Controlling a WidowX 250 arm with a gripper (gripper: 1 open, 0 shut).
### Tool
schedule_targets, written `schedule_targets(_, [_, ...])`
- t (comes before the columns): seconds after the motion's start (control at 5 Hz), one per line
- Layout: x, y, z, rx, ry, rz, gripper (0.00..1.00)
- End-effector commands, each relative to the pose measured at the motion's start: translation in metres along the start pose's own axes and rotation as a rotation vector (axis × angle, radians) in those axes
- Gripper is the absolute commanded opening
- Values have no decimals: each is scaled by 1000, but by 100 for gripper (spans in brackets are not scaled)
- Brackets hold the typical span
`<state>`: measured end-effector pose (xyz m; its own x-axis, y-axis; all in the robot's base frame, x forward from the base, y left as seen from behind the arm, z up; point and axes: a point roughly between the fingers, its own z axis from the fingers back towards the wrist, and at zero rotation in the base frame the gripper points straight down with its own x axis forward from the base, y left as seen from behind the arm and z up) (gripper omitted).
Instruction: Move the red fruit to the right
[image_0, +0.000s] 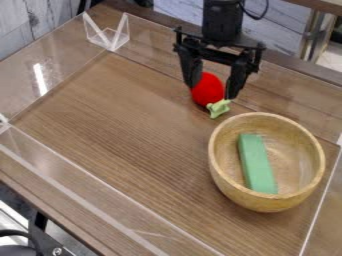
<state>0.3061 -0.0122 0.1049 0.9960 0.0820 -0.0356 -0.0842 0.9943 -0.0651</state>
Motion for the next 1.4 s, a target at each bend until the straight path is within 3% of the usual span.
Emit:
schedule_targets(0.0, [9, 3, 13, -6, -74, -7, 100])
schedule_targets(0.4, [11, 7, 6, -3, -97, -16, 100])
schedule_targets(0.6, [4, 3, 11, -7, -104, -23, 0])
schedule_targets(0.8, [-2, 2, 14, -8, -97, -38, 100])
schedule_targets(1.2, [-5, 14, 18, -9, -98, -11, 100])
